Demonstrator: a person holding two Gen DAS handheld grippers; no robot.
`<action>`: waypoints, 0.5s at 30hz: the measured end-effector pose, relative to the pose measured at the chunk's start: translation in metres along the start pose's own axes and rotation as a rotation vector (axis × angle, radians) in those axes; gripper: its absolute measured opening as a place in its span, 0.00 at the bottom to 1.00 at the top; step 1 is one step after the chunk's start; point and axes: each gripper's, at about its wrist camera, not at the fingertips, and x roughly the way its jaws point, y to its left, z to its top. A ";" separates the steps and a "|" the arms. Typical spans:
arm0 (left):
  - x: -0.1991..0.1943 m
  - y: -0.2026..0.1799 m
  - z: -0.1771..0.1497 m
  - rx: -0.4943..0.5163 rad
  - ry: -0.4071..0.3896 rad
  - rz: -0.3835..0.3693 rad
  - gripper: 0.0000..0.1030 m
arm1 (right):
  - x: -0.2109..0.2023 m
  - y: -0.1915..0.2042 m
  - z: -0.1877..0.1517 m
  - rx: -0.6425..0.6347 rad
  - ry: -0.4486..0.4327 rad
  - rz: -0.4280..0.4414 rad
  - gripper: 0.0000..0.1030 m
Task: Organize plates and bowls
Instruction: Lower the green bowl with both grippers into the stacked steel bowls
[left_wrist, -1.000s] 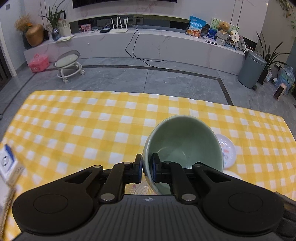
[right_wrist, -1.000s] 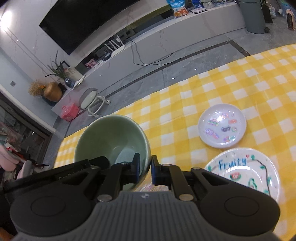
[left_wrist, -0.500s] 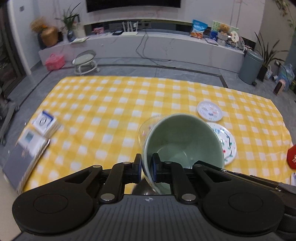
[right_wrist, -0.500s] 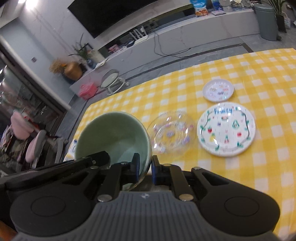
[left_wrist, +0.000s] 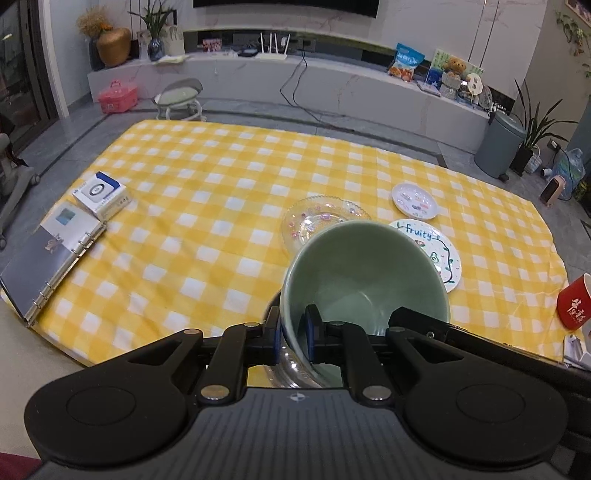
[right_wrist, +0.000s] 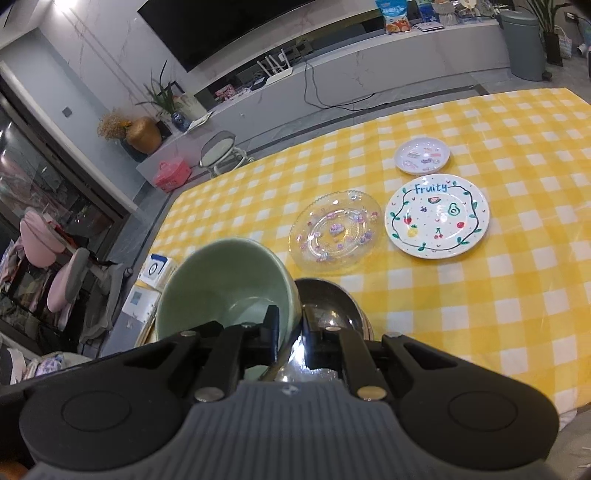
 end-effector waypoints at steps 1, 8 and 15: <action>-0.001 0.003 -0.003 -0.012 -0.004 -0.002 0.13 | 0.000 0.001 -0.001 -0.008 0.001 0.001 0.10; 0.012 0.007 -0.016 -0.030 0.035 -0.056 0.14 | 0.008 0.004 -0.008 -0.061 0.008 -0.057 0.10; 0.040 0.008 -0.027 -0.017 0.078 -0.074 0.15 | 0.037 -0.012 -0.016 -0.032 0.089 -0.102 0.13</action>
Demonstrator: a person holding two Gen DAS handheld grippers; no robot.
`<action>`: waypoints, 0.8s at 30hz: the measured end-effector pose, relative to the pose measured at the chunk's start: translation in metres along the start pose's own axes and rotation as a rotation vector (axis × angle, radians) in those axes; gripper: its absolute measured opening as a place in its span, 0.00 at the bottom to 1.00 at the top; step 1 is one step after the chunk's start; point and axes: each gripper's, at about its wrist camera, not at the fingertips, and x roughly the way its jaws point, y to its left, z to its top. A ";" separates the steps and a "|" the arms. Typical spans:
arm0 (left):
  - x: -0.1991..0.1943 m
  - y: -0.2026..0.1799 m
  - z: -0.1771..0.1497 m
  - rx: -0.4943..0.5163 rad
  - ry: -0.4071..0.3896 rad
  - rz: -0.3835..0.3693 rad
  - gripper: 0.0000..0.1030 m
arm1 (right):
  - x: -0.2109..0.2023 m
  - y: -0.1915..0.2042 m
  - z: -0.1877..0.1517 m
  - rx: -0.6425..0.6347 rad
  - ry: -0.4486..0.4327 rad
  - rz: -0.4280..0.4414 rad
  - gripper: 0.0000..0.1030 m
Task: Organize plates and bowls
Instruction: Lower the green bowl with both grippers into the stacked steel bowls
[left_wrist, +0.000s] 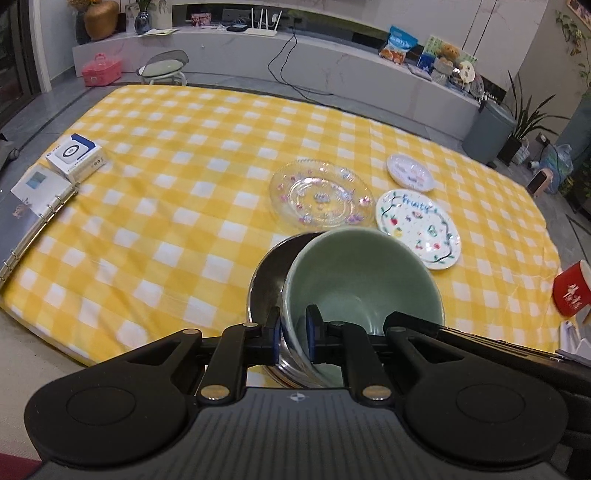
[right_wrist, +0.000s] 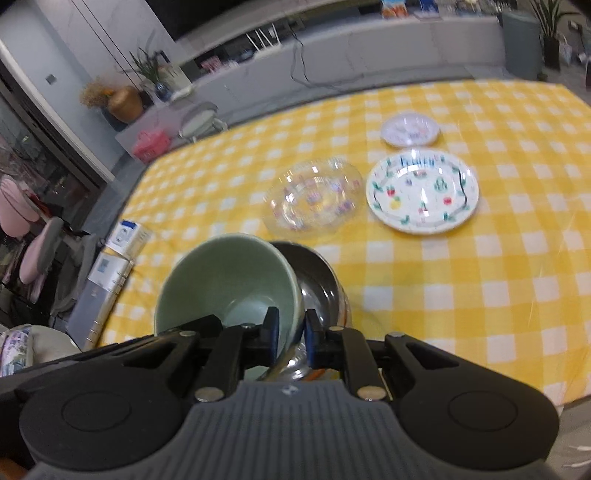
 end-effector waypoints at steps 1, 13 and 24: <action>0.003 0.001 -0.001 0.001 0.004 0.005 0.14 | 0.004 -0.001 -0.001 0.002 0.008 0.000 0.13; 0.018 0.006 -0.001 -0.005 -0.003 0.002 0.26 | 0.028 -0.004 -0.004 -0.002 -0.025 -0.042 0.13; -0.021 0.005 0.009 0.003 -0.110 0.035 0.66 | 0.029 -0.004 -0.003 -0.009 -0.033 -0.030 0.20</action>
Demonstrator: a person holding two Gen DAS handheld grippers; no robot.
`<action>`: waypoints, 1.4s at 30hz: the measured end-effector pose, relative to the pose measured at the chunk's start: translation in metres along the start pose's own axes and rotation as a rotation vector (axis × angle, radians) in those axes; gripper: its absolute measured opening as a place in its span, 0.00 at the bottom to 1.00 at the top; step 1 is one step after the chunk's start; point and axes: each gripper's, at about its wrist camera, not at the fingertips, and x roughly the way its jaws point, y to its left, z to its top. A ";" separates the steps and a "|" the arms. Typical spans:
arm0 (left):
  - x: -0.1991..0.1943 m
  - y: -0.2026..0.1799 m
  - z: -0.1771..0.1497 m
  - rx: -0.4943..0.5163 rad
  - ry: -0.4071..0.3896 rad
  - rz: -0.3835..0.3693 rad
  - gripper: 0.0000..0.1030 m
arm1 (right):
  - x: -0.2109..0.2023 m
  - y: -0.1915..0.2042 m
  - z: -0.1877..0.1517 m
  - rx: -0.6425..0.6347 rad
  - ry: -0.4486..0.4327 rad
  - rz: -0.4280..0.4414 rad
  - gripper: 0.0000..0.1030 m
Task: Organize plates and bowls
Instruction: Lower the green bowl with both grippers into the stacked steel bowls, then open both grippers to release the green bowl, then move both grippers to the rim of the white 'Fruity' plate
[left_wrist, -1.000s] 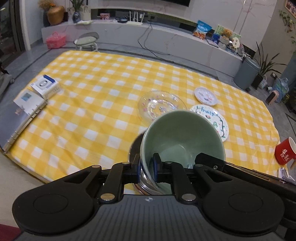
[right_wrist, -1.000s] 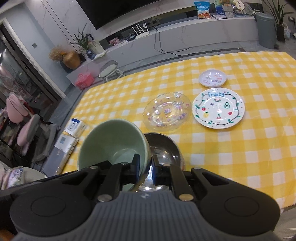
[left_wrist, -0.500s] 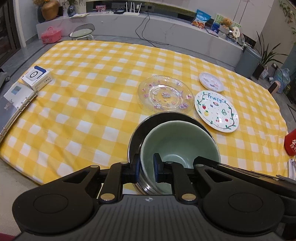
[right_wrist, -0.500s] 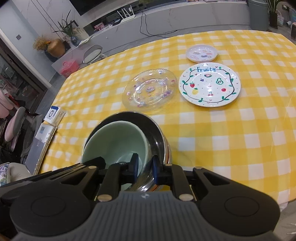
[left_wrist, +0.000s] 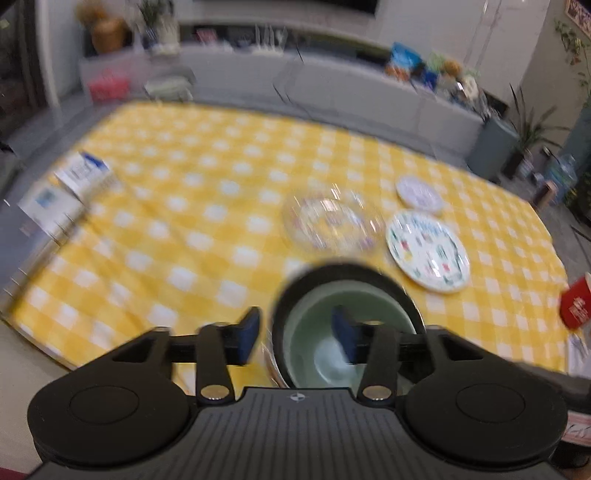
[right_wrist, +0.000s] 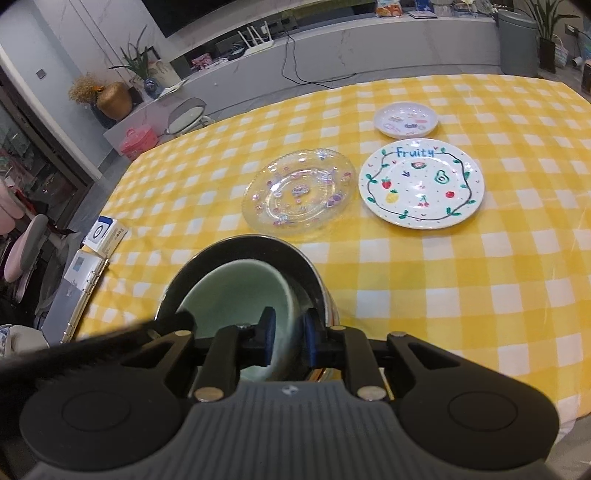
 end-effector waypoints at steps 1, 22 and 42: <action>-0.005 0.001 0.001 0.009 -0.033 0.007 0.70 | 0.000 0.001 0.000 0.001 -0.002 0.008 0.24; 0.035 0.032 -0.004 -0.045 0.148 -0.085 0.74 | -0.014 0.008 0.007 -0.089 -0.049 -0.117 0.59; 0.059 0.027 -0.016 -0.095 0.098 -0.025 0.71 | 0.027 -0.001 -0.008 -0.116 0.024 -0.167 0.61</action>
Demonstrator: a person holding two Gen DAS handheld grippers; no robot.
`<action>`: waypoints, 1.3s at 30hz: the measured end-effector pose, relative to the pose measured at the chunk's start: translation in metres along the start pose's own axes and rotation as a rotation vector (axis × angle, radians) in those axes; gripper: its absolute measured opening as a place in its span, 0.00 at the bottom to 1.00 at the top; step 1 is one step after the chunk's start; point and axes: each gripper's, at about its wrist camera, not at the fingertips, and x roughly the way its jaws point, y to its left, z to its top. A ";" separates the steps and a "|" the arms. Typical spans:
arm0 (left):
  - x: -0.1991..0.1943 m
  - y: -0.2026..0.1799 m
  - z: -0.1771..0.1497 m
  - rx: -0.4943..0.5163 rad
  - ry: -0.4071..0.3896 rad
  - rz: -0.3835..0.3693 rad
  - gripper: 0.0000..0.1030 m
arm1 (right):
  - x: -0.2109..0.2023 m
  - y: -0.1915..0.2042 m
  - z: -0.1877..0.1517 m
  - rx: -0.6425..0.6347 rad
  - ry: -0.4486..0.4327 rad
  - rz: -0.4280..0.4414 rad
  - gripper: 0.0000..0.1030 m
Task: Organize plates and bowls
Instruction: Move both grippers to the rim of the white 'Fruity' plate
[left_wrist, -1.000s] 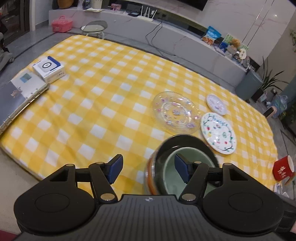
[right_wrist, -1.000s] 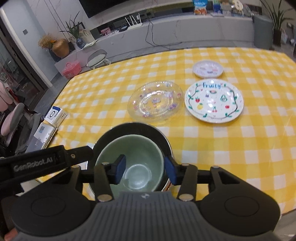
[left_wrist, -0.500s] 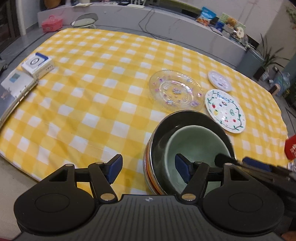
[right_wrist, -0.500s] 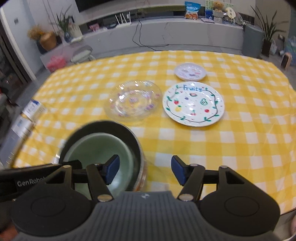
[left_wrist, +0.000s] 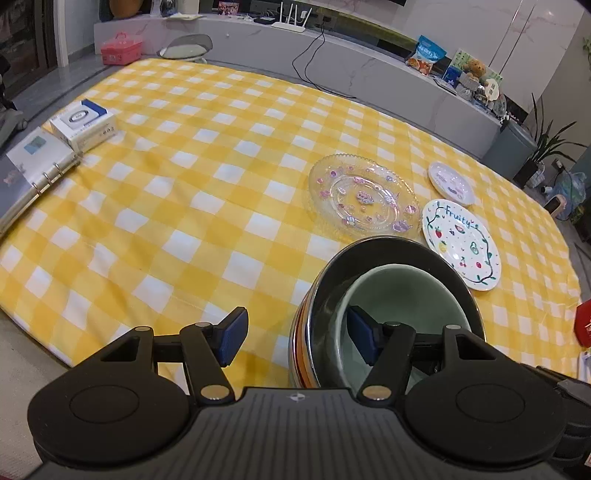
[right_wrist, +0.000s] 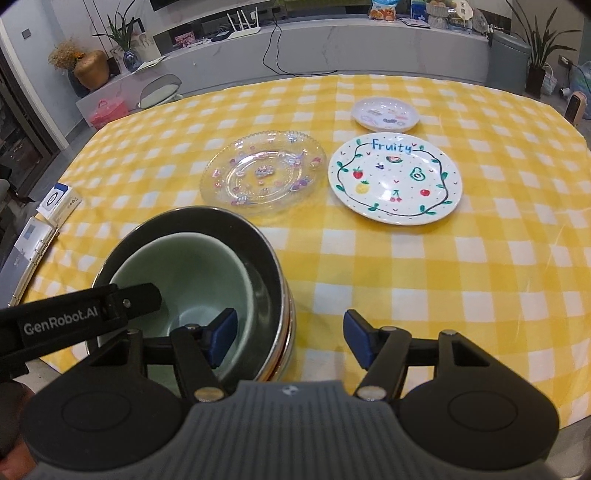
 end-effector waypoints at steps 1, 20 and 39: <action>-0.001 -0.002 0.000 0.008 -0.005 0.010 0.71 | -0.001 0.000 0.000 -0.006 -0.001 -0.003 0.61; -0.032 -0.007 0.012 0.008 -0.059 -0.054 0.78 | -0.026 -0.023 0.013 0.064 -0.030 0.048 0.84; -0.034 -0.014 0.075 0.056 -0.016 -0.070 0.74 | -0.066 -0.118 0.048 0.248 -0.052 0.315 0.72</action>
